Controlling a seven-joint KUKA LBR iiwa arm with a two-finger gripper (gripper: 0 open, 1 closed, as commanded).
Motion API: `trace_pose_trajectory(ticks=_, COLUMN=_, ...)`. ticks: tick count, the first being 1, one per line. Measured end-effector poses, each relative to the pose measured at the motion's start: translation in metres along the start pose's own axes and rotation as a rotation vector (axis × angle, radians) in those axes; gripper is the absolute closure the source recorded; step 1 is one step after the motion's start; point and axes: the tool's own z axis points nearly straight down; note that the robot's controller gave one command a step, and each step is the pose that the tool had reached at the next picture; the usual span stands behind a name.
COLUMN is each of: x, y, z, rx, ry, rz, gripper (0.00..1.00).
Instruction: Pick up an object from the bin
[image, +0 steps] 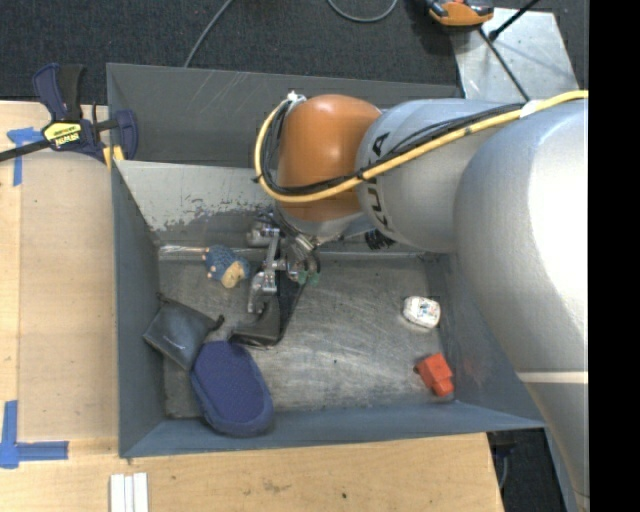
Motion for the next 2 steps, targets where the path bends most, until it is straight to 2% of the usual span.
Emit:
trace_pose_trajectory(ticks=1, x=-0.0061, y=0.0033, z=0.0149, rx=-0.008, ry=-0.003, rz=-0.054, gripper=0.00)
trace_pose_trajectory(ticks=2, x=-0.0082, y=0.0004, z=0.0164, rx=-0.005, ry=-0.017, rz=-0.054, gripper=1.00)
